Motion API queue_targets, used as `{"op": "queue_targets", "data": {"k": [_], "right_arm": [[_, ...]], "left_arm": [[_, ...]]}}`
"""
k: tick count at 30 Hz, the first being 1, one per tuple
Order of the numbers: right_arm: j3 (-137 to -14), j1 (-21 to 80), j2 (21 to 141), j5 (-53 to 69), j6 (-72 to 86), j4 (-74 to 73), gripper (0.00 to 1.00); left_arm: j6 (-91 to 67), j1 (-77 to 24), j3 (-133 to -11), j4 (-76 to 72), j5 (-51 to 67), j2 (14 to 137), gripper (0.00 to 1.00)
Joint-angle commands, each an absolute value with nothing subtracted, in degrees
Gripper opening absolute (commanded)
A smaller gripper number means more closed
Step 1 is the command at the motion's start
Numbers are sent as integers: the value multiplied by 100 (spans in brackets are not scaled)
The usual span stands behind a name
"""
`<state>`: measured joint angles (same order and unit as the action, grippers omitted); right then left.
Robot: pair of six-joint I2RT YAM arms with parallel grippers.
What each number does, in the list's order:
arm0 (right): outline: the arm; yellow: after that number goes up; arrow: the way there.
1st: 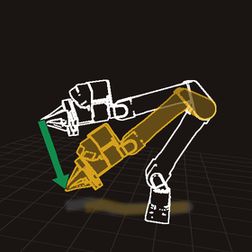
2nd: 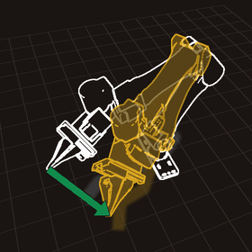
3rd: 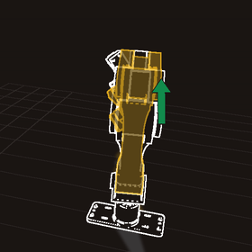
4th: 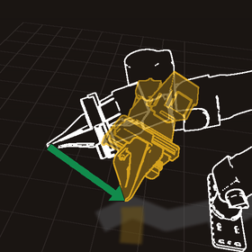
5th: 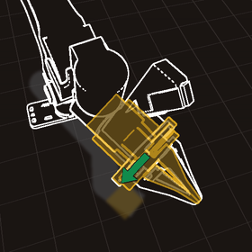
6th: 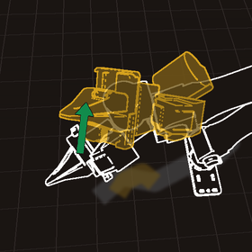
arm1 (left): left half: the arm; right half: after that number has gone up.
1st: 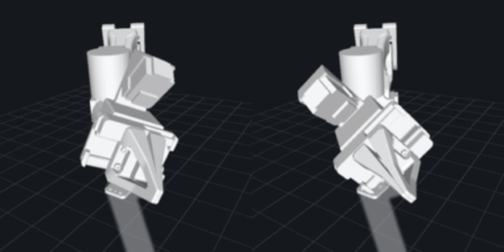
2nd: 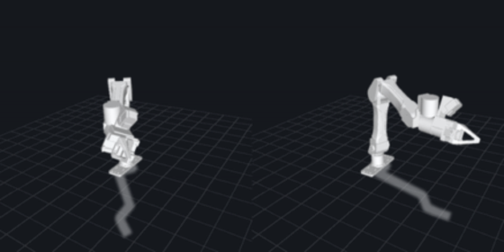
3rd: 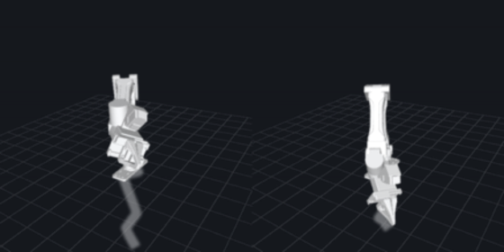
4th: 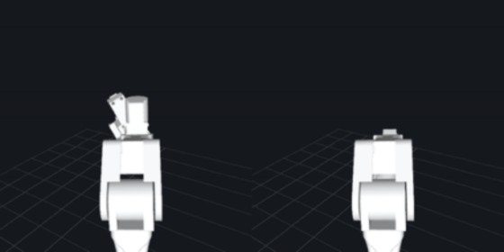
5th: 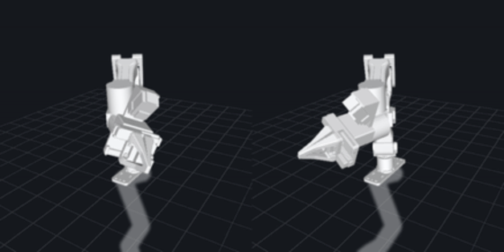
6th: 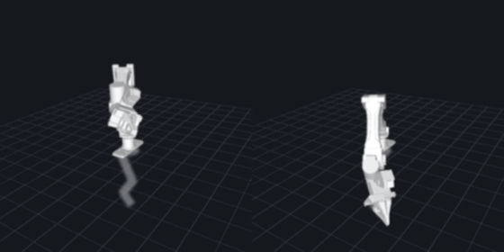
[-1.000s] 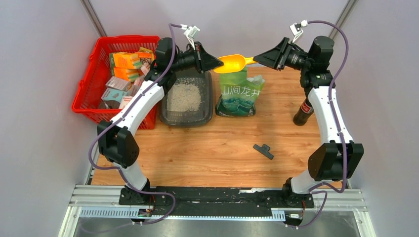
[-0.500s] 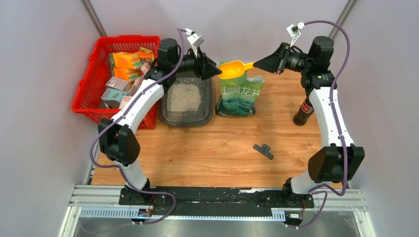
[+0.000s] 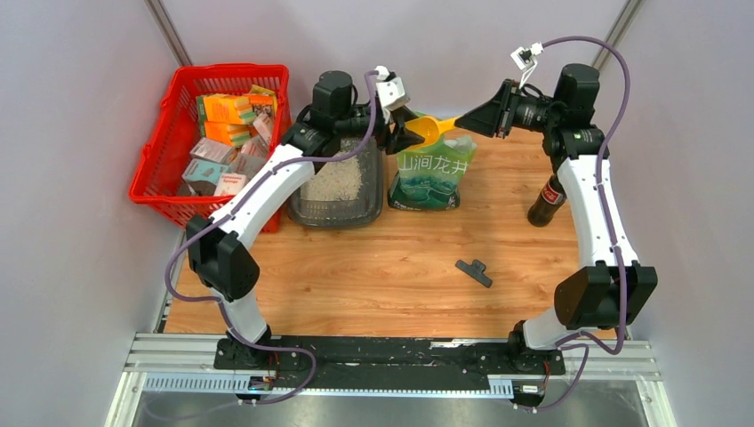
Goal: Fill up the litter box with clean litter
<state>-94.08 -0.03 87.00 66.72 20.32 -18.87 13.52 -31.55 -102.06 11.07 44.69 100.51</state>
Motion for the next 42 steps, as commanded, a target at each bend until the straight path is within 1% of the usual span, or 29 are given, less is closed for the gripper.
{"op": "queue_targets", "data": {"k": [1, 3, 4, 6, 7, 8, 9, 10, 12, 13, 15, 19, 21, 30, 31, 33, 34, 35, 36, 39, 40, 42], "right_arm": [[-9519, 158, 8455, 6680, 1740, -1986, 0], [-9449, 158, 8403, 6627, 1749, -1969, 0], [-9448, 167, 8394, 6601, 1749, -1986, 0], [-9396, 202, 8376, 6531, 1775, -1952, 0], [-9369, 211, 8367, 6487, 1828, -1934, 0], [-9343, 254, 8358, 6391, 1846, -1916, 0], [-9264, 272, 8315, 6311, 1872, -1864, 2], [-9211, 281, 8288, 6206, 1933, -1846, 14], [-9054, 299, 8218, 5986, 2012, -1689, 22], [-9035, 308, 8218, 5924, 2047, -1670, 30], [-9018, 316, 8226, 5836, 2057, -1679, 34], [-9061, 316, 8270, 5827, 2118, -1688, 46], [-9070, 325, 8305, 5845, 2197, -1653, 47], [-9176, 334, 8358, 5915, 2197, -1837, 45], [-9184, 334, 8367, 5915, 2162, -1846, 32], [-9202, 325, 8367, 5915, 2110, -1916, 13], [-9228, 325, 8358, 5906, 1979, -1951, 0], [-9263, 308, 8350, 5863, 1908, -2056, 0], [-9325, 282, 8367, 5828, 1838, -2091, 0], [-9667, 71, 8446, 5705, 1749, -2074, 0], [-9885, -121, 8516, 5669, 1714, -2083, 0], [-10089, -237, 8578, 5555, 1609, -2074, 0]], "left_arm": [[1820, -3287, -10686, 1037, 4438, 10292, 55], [1880, -3331, -10792, 1150, 4447, 10397, 47], [1907, -3357, -10845, 1186, 4430, 10424, 38], [2012, -3410, -10837, 1222, 4403, 10450, 27], [2047, -3436, -10811, 1222, 4351, 10459, 11], [2048, -3463, -10784, 1222, 4307, 10459, 1], [1865, -3480, -10758, 1169, 4263, 10459, 0], [1707, -3480, -10697, 1082, 4219, 10459, 0], [1207, -3480, -10670, 871, 4096, 10485, 0], [1100, -3472, -10670, 853, 4044, 10494, 0], [1011, -3480, -10626, 783, 4017, 10468, 0], [1221, -3498, -10477, 738, 3929, 10389, 0], [1344, -3507, -10477, 773, 3885, 10371, 0], [1837, -3542, -10503, 800, 3525, 10389, 0], [1880, -3542, -10512, 826, 3498, 10406, 0], [1968, -3542, -10521, 817, 3472, 10432, 0], [1995, -3542, -10521, 826, 3376, 10441, 0], [1986, -3533, -10521, 826, 3305, 10476, 2], [1969, -3516, -10555, 835, 3244, 10494, 23], [1758, -3323, -10765, 922, 3348, 10547, 57], [1749, -3279, -10871, 1166, 3288, 10582, 62], [1793, -3165, -11195, 1396, 3383, 10740, 65]]}}
